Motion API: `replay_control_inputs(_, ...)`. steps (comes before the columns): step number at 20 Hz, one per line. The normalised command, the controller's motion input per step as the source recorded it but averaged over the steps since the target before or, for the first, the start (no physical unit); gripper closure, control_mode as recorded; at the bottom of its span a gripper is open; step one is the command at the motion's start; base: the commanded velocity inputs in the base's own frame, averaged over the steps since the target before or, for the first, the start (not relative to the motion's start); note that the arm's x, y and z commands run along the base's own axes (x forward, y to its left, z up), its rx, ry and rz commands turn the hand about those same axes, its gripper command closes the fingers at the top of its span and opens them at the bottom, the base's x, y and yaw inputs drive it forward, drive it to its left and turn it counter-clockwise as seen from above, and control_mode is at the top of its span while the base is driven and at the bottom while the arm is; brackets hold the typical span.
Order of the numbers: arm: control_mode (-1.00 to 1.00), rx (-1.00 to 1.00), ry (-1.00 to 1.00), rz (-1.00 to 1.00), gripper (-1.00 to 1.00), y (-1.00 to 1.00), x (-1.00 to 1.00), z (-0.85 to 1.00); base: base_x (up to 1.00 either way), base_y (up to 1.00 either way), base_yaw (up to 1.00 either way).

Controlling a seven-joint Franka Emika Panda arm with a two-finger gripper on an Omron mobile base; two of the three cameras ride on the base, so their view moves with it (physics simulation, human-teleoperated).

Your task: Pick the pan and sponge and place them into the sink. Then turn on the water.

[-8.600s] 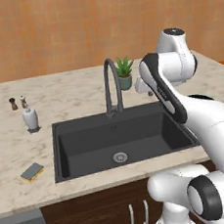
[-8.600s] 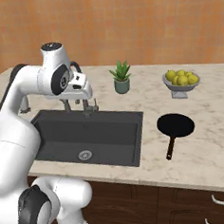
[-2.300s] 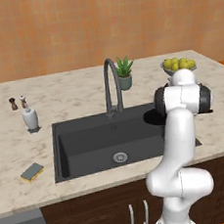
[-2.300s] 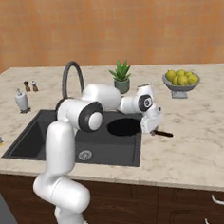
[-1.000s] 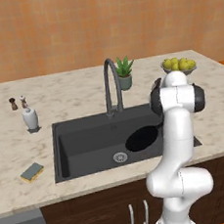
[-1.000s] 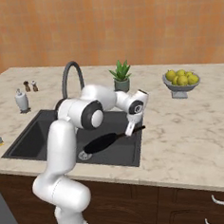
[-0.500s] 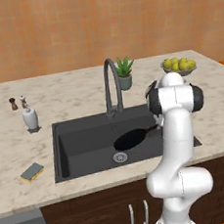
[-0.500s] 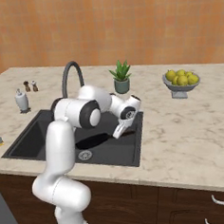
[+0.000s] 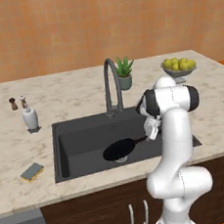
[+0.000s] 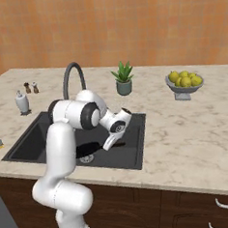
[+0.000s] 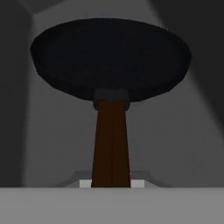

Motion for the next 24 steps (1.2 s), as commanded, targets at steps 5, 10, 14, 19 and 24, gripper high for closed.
replay_control_inputs(5, -1.0, 0.0, -0.01, 0.0, 1.0, 0.13, 0.03, -0.64, 0.0, 0.0, 0.0)
replay_control_inputs(10, -1.0, -0.1, -0.05, 0.0, 1.0, 0.13, 0.16, -0.71, 0.0, 0.0, 0.0)
replay_control_inputs(14, -1.0, -0.23, 0.0, -0.01, 1.0, 0.02, 0.18, -0.46, 0.0, 0.0, 0.0)
replay_control_inputs(19, -1.0, -0.03, 0.0, 0.0, -1.0, 0.03, 0.0, -0.07, 0.0, 0.0, 0.0)
replay_control_inputs(24, -1.0, 0.0, -0.03, 0.0, -1.0, 0.09, 0.0, 0.36, 0.0, 0.0, 0.0)
